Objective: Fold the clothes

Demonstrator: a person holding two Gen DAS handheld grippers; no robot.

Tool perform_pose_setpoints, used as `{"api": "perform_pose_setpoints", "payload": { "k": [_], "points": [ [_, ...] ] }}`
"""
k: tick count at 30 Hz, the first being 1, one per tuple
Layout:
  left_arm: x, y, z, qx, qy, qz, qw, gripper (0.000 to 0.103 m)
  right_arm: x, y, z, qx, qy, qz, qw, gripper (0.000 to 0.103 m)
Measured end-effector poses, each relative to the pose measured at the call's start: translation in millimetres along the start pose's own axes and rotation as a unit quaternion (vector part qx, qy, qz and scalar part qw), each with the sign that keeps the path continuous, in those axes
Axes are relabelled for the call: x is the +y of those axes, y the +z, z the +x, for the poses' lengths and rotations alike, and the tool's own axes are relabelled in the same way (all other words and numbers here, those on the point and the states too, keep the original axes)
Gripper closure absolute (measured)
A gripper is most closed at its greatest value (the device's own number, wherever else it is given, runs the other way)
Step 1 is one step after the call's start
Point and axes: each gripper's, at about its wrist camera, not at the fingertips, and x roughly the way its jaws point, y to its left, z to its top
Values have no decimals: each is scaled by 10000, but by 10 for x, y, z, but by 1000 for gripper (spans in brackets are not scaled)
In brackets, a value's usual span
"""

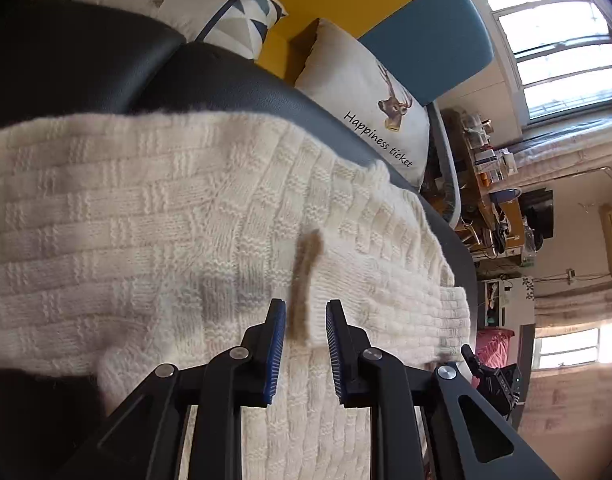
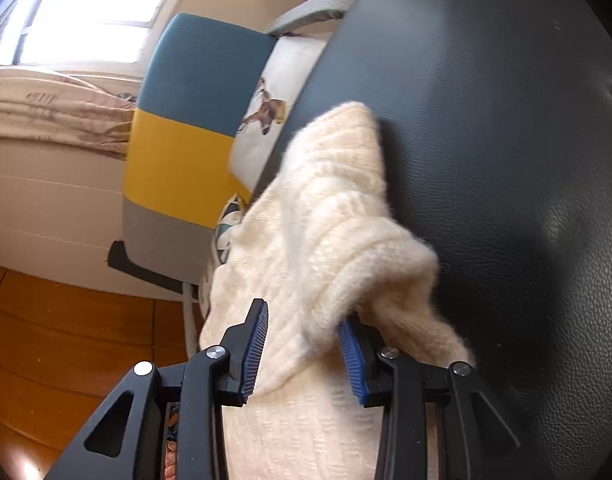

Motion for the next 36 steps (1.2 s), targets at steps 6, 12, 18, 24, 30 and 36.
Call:
{"api": "perform_pose_setpoints", "payload": {
  "k": [6, 12, 18, 24, 30, 36],
  "points": [
    [-70, 37, 309, 208, -196, -95, 9995, 80, -8, -39, -129, -25, -227, -271, 9994, 66],
    [-172, 10, 236, -318, -61, 85, 9994, 100, 175, -34, -131, -121, -515, -913, 9944, 72],
    [-330, 163, -259, -980, -39, 374, 9945, 100, 293, -185, 8, 322, -22, -1268, 9914, 72],
    [-192, 226, -25, -514, 789, 375, 9949, 100, 187, -257, 94, 739, -48, -1148, 9906, 70],
    [-170, 108, -264, -876, 1194, 194, 9888, 99, 228, -149, -432, 298, -728, -2002, 9766, 70],
    [-773, -151, -177, -780, 698, 903, 9904, 98, 426, -256, -568, -482, -2637, -3818, 8845, 70]
  ]
}}
